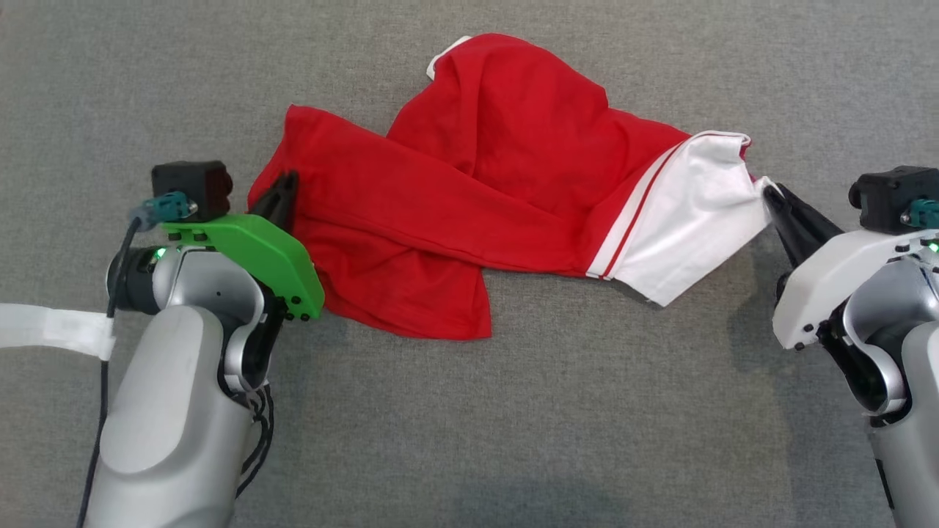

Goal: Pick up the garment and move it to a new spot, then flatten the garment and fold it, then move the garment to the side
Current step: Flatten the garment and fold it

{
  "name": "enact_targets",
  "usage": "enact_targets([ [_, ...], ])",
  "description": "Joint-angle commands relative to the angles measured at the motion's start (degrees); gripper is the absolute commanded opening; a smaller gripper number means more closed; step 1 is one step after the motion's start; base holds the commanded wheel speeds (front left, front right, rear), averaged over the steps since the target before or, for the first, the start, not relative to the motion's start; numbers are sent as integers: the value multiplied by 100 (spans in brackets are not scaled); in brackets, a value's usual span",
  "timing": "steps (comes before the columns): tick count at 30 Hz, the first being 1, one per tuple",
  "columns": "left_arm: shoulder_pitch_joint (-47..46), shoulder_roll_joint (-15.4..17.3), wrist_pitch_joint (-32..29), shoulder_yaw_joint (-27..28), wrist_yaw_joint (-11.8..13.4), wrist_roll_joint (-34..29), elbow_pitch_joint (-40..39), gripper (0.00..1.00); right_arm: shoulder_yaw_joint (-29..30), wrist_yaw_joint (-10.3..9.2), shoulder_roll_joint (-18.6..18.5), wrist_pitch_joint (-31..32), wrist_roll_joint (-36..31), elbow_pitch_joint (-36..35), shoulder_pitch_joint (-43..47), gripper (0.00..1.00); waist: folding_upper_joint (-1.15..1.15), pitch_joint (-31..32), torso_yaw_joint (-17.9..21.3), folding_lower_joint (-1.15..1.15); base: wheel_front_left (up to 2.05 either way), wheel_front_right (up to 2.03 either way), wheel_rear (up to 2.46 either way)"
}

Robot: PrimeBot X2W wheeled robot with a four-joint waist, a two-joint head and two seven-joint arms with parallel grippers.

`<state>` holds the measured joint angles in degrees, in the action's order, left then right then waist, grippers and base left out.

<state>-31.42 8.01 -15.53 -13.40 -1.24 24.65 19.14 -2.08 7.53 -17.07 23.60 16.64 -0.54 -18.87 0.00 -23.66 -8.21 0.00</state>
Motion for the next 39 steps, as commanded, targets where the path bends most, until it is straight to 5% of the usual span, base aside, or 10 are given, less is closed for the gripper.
enact_targets([
  [1, -25, 75, 48, 60, 77, -47, -72, 0, -30, -8, -10, -43, 115, -150, -21, 0, 0, 98, 84, 0, 0, 0, 0],
  [7, -294, 130, 211, 338, 280, 42, -522, 0, -61, -9, -287, 113, 498, -626, -531, 0, 0, 201, 295, 0, 0, 0, 0],
  [14, -900, 94, 112, 709, 64, 641, -851, 0, -95, -7, -492, 352, 1159, -761, -1549, 0, 0, 201, 536, 0, 0, 0, 0],
  [24, -2440, 447, -51, 1475, -71, 1382, -932, 0, -167, -7, -282, 352, 1682, 188, -3768, 0, 0, -499, 1045, 0, 0, 0, 0],
  [34, -4476, 542, 442, 1775, -96, 1538, -810, 0, 219, -6, 67, -1036, 680, 1658, -6217, 0, 0, -1445, 1193, 0, 0, 0, 0],
  [39, -5665, 264, 1024, 1913, -224, 1791, -459, 0, 1094, -9, 376, -2030, -293, 2431, -7501, 0, 0, -1725, 1142, 0, 0, 0, 0],
])
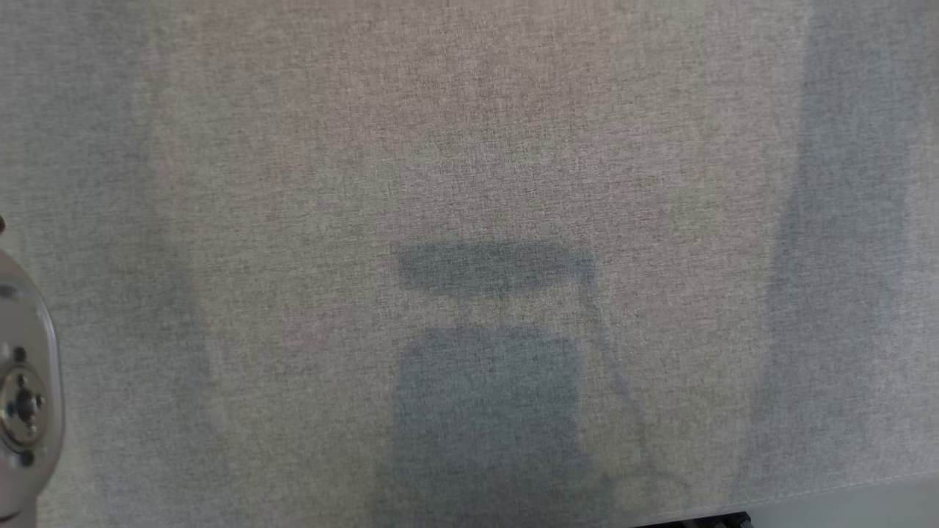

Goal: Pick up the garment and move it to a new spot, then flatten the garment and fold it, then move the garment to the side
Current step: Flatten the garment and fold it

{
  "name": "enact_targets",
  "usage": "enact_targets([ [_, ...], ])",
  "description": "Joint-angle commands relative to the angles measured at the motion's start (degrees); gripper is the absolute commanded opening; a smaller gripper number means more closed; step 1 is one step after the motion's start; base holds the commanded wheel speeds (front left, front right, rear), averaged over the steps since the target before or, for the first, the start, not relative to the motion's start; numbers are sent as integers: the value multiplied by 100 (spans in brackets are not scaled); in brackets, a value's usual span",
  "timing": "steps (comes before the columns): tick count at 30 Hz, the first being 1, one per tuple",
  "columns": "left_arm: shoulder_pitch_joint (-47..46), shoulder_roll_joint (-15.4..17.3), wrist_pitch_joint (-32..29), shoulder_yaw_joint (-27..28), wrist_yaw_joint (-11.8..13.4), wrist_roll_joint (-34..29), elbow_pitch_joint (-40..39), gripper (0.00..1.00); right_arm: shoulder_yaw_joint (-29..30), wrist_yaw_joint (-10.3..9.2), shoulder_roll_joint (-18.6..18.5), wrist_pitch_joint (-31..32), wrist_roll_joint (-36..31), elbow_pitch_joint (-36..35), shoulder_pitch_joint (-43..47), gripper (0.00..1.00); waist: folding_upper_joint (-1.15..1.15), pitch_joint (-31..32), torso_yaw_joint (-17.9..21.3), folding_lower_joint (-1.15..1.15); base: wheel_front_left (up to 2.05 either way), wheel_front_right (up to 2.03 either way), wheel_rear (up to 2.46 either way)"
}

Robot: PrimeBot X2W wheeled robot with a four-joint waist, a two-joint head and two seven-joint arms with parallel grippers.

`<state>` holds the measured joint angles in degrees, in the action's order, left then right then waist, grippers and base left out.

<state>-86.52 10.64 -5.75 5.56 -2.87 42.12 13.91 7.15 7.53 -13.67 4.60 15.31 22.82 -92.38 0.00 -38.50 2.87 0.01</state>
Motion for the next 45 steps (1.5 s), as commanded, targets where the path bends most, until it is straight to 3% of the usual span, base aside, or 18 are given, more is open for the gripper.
enact_targets([
  [1, -322, 27, 158, 27, -87, 11, 142, 0, 320, -9, 162, -291, -341, 206, -348, 0, 0, -271, 40, -1, 0, 0, 0],
  [8, -1221, 8, 875, -5, -315, 31, 702, 0, 887, -9, 792, -1194, -1494, 717, -1330, 0, 0, -440, 176, -1, 0, 0, 0],
  [12, -1206, -5, 1128, -150, -405, 70, 843, 0, 621, -6, 951, -1373, -1592, 868, -1448, 0, 0, -622, 166, -1, 0, 0, 0],
  [21, -32, 429, 1429, -850, -465, 419, 692, 0, -564, -9, 331, -1129, -863, 365, -184, 0, 0, -680, 67, -1, 0, 0, 0],
  [28, 1339, 1011, 1641, -1411, -464, 780, 222, 0, -1162, -9, -492, 79, 346, -593, 1527, 0, 0, -56, -52, -1, 0, 0, 0],
  [36, 3255, 1015, 1507, -1665, -359, 1080, -23, 0, -1531, -6, -1473, 2363, 1472, -2298, 4030, 0, 0, 957, -248, -1, 0, 0, 0],
  [42, 4852, 1018, 1504, -1925, 22, 913, -442, 0, -1237, -7, -1658, 3363, 1587, -3093, 5579, 0, 0, 1641, -317, -1, 0, 0, 0],
  [45, 5559, 864, 1678, -2038, 160, 853, -607, 0, -1058, -7, -1498, 3556, 1568, -3278, 6250, 0, 0, 1896, -379, -1, 0, 0, 0],
])
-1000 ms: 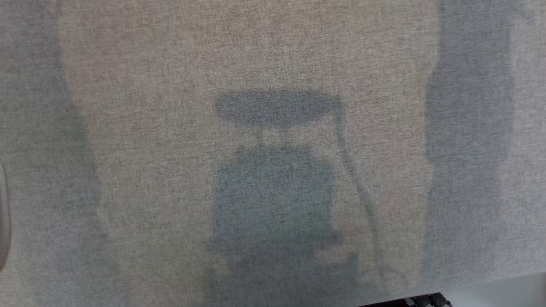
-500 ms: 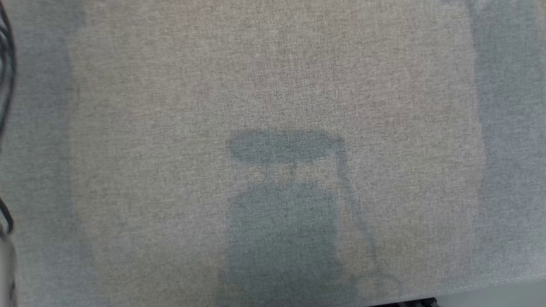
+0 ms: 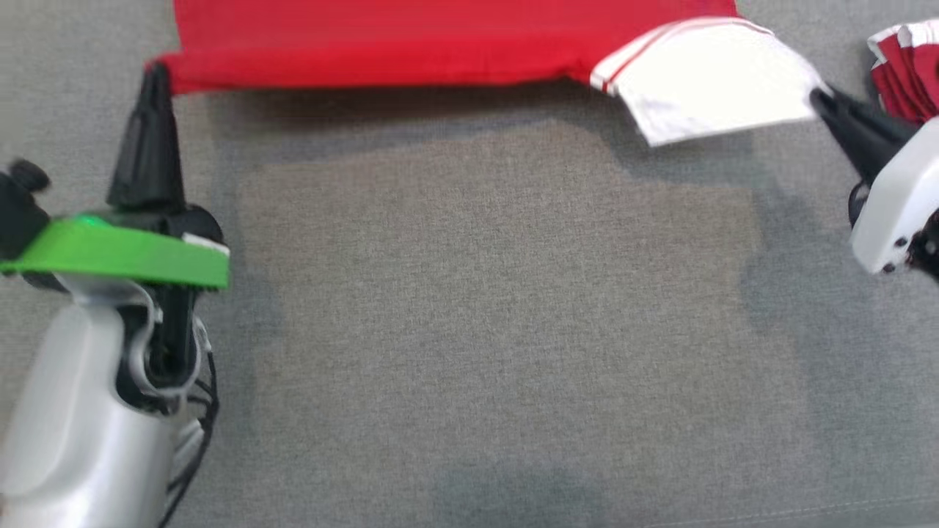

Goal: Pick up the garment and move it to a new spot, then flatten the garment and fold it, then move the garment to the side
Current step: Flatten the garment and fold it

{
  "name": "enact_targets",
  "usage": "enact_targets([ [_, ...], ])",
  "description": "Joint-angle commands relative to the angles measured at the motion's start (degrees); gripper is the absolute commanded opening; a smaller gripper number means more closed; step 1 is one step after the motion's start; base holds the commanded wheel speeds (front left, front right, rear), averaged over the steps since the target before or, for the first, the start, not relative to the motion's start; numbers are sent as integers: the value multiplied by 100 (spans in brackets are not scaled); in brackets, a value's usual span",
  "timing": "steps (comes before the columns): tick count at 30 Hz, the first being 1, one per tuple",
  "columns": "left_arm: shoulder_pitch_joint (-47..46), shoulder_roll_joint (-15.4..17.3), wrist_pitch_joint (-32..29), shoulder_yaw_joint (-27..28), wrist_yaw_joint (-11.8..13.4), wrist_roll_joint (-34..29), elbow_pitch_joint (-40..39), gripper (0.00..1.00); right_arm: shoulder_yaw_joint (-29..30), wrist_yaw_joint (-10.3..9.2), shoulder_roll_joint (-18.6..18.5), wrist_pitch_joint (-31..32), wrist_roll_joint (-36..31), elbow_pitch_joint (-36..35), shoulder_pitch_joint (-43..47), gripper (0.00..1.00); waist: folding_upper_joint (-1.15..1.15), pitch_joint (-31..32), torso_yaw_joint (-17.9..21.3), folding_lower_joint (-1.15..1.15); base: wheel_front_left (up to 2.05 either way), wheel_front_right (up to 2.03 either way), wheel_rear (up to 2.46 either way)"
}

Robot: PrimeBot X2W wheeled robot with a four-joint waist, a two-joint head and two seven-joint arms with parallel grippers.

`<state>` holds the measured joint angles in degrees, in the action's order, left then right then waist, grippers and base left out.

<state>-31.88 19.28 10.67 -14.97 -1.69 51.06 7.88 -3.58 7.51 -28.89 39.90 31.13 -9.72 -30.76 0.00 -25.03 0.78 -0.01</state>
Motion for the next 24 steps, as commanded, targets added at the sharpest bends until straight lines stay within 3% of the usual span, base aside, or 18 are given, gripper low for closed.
enact_targets([
  [1, 299, -32, 79, -44, 92, -99, -20, 0, 54, -5, 68, 93, -18, -56, 315, 0, 0, 627, -192, 1, 0, 0, 0],
  [8, 1330, -147, -52, -448, 530, -333, 238, 0, 264, -5, 259, 492, -105, -230, 1473, 0, 0, 1073, -318, 1, 0, 0, 0],
  [18, 2215, -11, -602, -618, 1010, -235, 168, 0, 424, -4, 282, 1205, 71, -548, 2643, 0, 0, 1469, -477, 1, 0, 0, 0],
  [24, 2726, 118, -823, -654, 1431, -308, -141, 0, 619, -4, 279, 1515, 177, -898, 3188, 0, 0, 1622, -480, 1, 0, 0, 0],
])
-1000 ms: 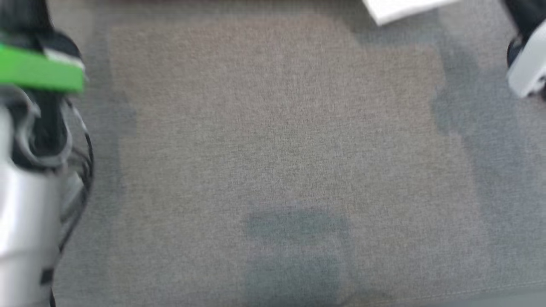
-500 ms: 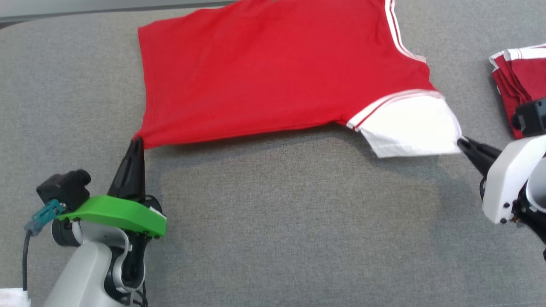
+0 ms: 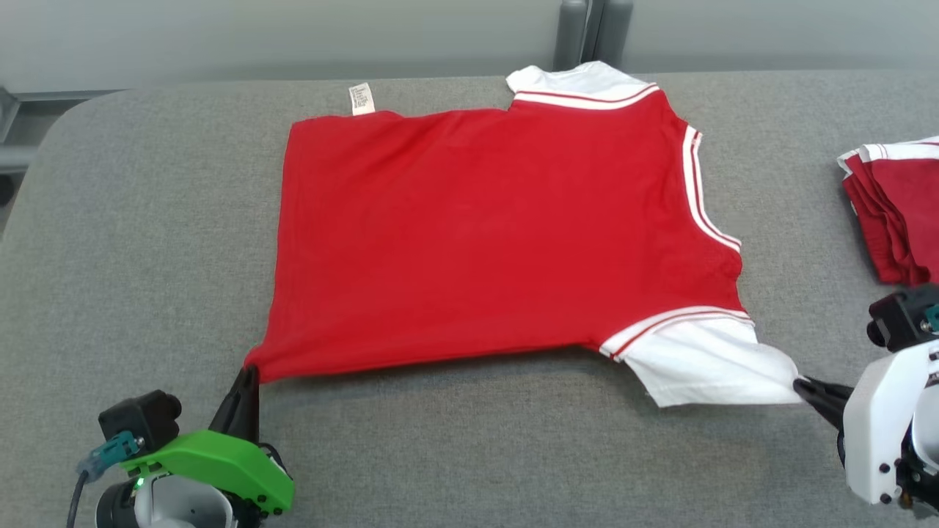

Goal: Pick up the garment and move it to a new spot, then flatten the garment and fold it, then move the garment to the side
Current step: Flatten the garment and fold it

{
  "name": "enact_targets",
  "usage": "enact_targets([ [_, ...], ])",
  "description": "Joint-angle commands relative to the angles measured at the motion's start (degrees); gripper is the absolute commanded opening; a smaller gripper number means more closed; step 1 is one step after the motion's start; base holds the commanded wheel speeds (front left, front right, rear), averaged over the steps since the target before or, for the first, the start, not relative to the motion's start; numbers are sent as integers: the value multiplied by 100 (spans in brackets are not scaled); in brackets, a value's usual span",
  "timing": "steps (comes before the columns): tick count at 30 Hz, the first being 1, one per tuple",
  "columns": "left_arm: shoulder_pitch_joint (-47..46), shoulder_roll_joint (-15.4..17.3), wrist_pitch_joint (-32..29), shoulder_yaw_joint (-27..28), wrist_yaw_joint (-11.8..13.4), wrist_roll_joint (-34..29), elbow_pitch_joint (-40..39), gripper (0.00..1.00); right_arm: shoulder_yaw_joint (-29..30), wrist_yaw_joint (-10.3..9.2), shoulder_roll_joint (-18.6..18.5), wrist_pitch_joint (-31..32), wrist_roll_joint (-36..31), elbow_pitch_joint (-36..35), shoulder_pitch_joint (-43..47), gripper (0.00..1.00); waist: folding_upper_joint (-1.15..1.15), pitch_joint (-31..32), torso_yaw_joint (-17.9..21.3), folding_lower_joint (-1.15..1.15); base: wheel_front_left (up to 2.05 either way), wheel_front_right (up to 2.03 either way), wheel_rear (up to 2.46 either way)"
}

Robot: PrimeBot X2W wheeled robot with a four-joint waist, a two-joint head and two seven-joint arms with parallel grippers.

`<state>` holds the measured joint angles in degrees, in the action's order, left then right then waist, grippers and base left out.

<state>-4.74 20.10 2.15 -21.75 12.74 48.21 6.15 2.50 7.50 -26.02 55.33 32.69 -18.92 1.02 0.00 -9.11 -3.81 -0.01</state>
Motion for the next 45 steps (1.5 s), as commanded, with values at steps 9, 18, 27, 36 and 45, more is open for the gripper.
enact_targets([
  [9, 691, 421, -448, -147, 380, -138, -535, 0, 310, -3, 39, 489, 300, -535, 921, 0, 0, 76, -58, 1, 0, 0, 0],
  [18, 1047, 1107, -1045, -385, 658, -498, -1156, 0, 771, -3, 184, 798, 571, -1250, 1676, 0, 0, -39, -76, 1, 0, 0, 0],
  [27, -96, 1617, -1820, -934, 392, -1313, -1399, 0, 425, -2, -491, 431, 548, -1190, 226, 0, 0, -395, -128, 1, 0, 0, 0],
  [36, -1236, 1383, -2150, -1208, 92, -1667, -1031, 0, -493, -2, -1419, 355, 613, -475, -1328, 0, 0, -796, -400, 1, 0, 0, 0],
  [45, -2087, 1030, -2145, -1366, -198, -1784, -339, 0, -1595, -3, -2035, 24, 628, 203, -2694, 0, 0, -1128, -663, 1, 0, 0, 0],
])
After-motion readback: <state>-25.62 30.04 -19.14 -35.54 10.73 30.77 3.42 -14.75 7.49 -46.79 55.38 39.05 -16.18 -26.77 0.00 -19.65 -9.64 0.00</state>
